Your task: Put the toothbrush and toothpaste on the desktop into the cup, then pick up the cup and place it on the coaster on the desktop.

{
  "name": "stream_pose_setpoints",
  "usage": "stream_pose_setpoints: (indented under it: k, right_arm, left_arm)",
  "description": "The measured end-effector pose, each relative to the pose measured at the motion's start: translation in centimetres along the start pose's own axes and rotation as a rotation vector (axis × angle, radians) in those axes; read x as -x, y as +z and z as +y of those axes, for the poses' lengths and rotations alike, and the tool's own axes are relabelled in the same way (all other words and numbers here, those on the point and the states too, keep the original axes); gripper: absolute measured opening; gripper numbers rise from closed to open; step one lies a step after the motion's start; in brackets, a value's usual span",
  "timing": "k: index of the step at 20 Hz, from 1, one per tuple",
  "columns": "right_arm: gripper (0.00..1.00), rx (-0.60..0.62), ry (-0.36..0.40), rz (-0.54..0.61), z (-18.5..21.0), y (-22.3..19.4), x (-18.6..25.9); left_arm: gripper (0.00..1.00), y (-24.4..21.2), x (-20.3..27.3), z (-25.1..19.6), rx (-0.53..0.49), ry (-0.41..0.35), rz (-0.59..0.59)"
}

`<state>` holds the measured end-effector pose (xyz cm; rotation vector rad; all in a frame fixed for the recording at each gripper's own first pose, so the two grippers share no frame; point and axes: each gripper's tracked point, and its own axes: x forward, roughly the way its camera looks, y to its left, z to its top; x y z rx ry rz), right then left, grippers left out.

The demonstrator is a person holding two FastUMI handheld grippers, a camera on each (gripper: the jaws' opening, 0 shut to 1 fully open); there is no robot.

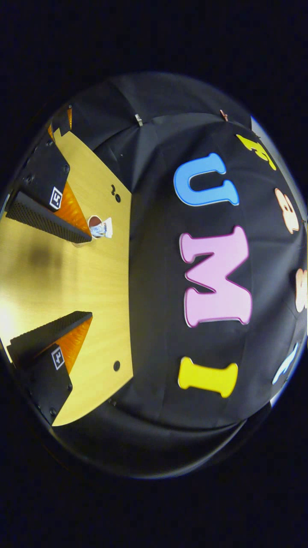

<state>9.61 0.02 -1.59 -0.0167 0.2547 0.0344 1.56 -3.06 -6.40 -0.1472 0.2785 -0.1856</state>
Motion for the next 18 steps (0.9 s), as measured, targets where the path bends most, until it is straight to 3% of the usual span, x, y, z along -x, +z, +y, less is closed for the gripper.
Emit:
stream_pose_setpoints:
  k: [3, 9, 14, 18]
  right_arm:
    - [0.98, 0.051, -0.077, -0.062, -2.1, -0.9, 3.9]
    - [0.98, -0.049, -0.183, -0.107, -4.8, -0.7, 10.2]
    - [0.98, -0.022, -0.209, -0.133, -5.3, -0.3, 11.8]
    - [0.98, -0.048, -0.195, -0.162, -4.7, 1.3, 11.8]
  left_arm:
    - [0.98, 2.6, 0.2, -1.7, 0.013, -0.072, -0.030]
    - [0.98, 9.0, 0.9, -3.9, 0.029, -0.124, -0.086]
    - [0.98, 13.0, 2.4, -3.2, -0.043, -0.071, -0.207]
    - [0.98, 13.6, 3.1, -2.9, -0.088, -0.048, -0.257]
